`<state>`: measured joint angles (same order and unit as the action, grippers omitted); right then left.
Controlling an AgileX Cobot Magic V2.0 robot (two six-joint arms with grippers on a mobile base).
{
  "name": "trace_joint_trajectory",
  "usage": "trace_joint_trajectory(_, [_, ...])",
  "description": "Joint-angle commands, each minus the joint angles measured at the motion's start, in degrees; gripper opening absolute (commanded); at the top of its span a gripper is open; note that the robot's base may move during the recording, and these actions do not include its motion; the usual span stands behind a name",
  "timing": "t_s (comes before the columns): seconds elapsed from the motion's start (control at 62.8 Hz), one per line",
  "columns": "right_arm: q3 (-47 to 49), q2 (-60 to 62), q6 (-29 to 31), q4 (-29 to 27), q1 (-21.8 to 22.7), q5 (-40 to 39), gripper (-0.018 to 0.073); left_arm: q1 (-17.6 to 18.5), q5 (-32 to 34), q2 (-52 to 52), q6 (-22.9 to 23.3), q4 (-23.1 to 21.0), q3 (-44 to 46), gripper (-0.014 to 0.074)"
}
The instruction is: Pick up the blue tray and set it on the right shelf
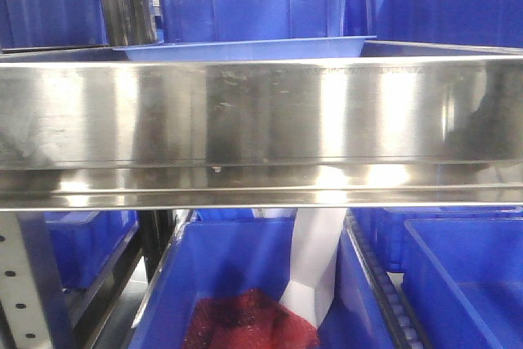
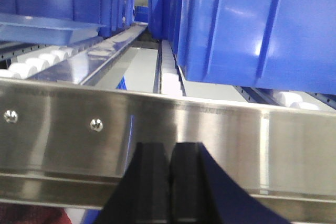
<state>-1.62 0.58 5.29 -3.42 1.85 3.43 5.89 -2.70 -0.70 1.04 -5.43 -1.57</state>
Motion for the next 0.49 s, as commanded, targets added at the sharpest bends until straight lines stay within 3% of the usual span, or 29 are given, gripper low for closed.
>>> trace_joint_trajectory(0.0, [1.27,1.19,-0.32,-0.54,0.38,-6.85,0.0052,-0.06,5.27,-0.7,-0.29,-0.38,-1.72,-0.0048])
trace_joint_trajectory(0.207, [1.27,1.19,-4.18,-0.65,0.38,-6.78,0.0052,-0.06,5.27,-0.7,-0.29,-0.38,-1.72,-0.0048])
trace_joint_trajectory(0.478, [1.27,1.19,-4.18,-0.65,0.38,-6.6,0.0052,-0.06,5.27,-0.7,-0.29,-0.38,-1.72,-0.0048])
